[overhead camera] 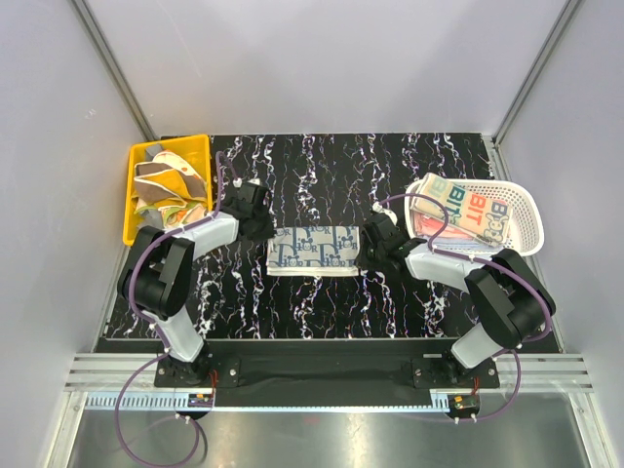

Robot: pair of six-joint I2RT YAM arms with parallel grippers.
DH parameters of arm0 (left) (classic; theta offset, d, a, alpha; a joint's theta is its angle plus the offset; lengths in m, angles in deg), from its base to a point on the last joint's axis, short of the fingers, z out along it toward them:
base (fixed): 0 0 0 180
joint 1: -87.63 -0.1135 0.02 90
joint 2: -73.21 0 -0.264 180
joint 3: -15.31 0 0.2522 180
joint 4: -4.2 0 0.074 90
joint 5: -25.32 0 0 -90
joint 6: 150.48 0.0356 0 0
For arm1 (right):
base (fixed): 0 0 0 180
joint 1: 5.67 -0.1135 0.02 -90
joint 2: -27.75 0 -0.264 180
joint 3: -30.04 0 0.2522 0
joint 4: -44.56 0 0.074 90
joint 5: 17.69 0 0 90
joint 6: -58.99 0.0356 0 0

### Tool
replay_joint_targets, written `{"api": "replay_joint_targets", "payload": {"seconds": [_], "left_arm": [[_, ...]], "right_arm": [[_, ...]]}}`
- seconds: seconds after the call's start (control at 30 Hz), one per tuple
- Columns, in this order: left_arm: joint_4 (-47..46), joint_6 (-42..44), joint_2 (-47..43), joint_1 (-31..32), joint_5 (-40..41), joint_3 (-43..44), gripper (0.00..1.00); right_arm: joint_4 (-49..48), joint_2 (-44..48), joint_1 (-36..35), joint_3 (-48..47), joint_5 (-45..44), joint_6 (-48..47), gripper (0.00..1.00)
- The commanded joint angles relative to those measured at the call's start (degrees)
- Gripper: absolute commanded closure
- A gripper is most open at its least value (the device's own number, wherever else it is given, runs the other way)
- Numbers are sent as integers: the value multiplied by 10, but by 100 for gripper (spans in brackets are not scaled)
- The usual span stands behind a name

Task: Fold and stack the towels
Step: Smooth out wrinkles on the folded towel

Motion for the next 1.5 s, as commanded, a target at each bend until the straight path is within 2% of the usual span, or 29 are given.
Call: {"api": "replay_joint_targets", "payload": {"seconds": [0.0,0.17,0.37,0.5,0.73,0.93,1.2,1.33,1.47], "left_arm": [[-12,6,-19,-5,-6,21,85],[-10,5,-12,-7,-9,24,88],[-4,6,-12,-16,-13,30,98],[10,9,-11,-26,-18,42,98],[24,13,2,-34,-52,63,96],[28,12,9,-36,-42,57,91],[55,29,13,-41,-28,76,66],[56,26,-18,-37,-30,65,66],[65,24,-74,-12,-24,45,73]], "right_arm": [[-9,6,-6,-10,-13,-4,88],[-8,5,-6,-9,-15,-5,90],[-6,10,-5,-1,-17,-7,96],[-5,18,-6,6,-22,-8,96],[-5,18,-6,16,-21,-10,97],[-2,35,-6,15,-14,-13,97],[10,47,-5,12,-12,-23,96],[9,47,-6,13,-1,-23,94],[22,69,-6,15,2,-17,93]]}}
